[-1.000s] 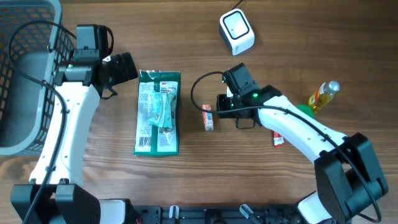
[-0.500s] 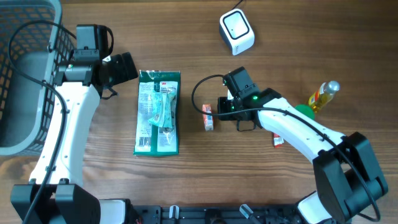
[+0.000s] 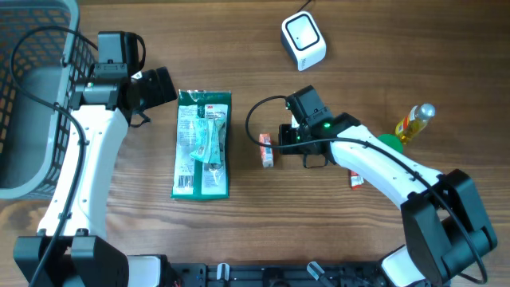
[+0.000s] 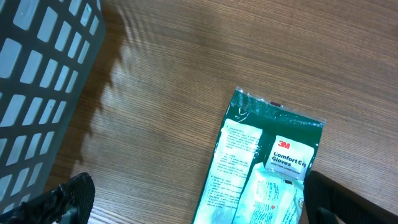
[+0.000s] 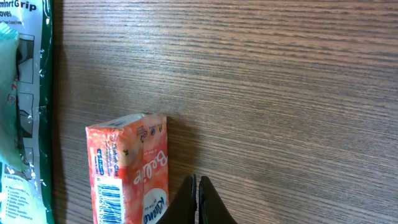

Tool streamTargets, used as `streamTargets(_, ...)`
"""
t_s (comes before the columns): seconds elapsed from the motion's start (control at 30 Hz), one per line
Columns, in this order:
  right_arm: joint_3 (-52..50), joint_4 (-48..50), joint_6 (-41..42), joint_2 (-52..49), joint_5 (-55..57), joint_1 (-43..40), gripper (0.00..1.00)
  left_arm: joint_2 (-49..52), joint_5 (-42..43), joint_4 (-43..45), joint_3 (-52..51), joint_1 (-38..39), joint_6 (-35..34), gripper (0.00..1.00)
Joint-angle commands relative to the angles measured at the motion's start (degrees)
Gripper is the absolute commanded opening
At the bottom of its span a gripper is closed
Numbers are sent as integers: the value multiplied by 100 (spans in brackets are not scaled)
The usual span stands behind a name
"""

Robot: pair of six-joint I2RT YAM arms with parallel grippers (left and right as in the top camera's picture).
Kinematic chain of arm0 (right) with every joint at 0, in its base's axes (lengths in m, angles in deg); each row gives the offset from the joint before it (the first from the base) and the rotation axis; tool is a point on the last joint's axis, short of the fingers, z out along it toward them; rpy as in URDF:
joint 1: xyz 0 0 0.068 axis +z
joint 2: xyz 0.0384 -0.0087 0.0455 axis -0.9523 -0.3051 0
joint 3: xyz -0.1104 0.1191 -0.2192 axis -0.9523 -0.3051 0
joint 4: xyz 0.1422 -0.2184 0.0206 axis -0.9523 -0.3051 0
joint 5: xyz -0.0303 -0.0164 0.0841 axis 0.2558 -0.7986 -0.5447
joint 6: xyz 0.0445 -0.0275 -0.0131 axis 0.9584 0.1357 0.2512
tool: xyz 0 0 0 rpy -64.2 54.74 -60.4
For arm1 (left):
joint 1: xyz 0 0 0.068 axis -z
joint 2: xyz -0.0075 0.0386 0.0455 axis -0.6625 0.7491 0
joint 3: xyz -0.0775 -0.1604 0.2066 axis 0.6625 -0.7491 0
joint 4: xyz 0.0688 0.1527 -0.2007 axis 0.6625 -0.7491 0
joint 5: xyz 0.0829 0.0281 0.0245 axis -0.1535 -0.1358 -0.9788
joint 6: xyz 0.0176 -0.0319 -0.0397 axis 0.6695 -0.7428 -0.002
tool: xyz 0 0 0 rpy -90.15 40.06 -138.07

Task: Scan the item barcode
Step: 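Lower the right gripper onto the orange tissue box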

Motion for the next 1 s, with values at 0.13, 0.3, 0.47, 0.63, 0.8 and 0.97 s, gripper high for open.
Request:
streamTargets(0.13, -26, 26, 28, -66, 98, 13, 4, 11, -31, 11, 31, -33, -52, 100)
streamTargets(0.3, -26, 48, 46, -66, 98, 13, 4, 11, -31, 11, 31, -33, -52, 100)
streamTargets(0.47, -26, 48, 94, -66, 4, 13, 4, 11, -31, 13, 31, -33, -52, 100)
streamTargets(0.63, -26, 72, 197, -66, -79, 13, 4, 11, -31, 13, 31, -33, -52, 100)
streamTargets(0.8, -26, 81, 199, -66, -293, 13, 4, 11, -31, 13, 31, -33, -52, 100)
streamTargets(0.97, -26, 153, 195, -66, -487, 31, 4, 11, -31, 11, 31, -33, -52, 100)
